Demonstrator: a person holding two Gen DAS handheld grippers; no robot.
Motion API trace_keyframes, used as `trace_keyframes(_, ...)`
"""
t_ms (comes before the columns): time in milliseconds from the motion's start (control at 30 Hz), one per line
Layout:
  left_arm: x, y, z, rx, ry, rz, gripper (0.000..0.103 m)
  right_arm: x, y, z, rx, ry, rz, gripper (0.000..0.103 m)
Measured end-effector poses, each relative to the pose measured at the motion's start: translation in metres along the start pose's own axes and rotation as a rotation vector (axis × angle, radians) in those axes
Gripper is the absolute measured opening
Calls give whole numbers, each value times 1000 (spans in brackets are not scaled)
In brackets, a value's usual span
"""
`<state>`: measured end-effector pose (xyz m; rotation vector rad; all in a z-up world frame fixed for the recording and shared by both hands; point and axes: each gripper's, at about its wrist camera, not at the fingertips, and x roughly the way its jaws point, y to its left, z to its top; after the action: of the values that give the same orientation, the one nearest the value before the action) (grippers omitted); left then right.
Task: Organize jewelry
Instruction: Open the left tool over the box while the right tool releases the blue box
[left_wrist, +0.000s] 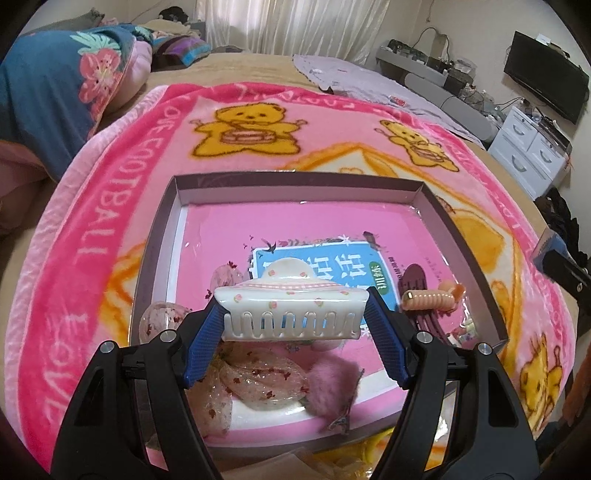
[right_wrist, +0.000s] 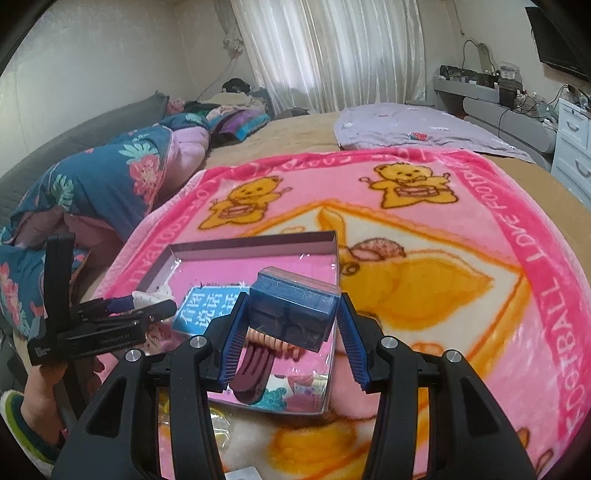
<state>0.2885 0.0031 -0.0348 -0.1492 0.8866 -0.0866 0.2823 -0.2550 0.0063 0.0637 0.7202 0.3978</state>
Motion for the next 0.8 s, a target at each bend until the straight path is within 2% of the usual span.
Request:
trace_keyframes(633,7,7,-5,-21,23,-4,66,35,15,-31,-84,146,-24,47)
trace_keyframes(800,-1,6,-5,-30,14,-11,70,42,16,-36,-91,167,-24,47)
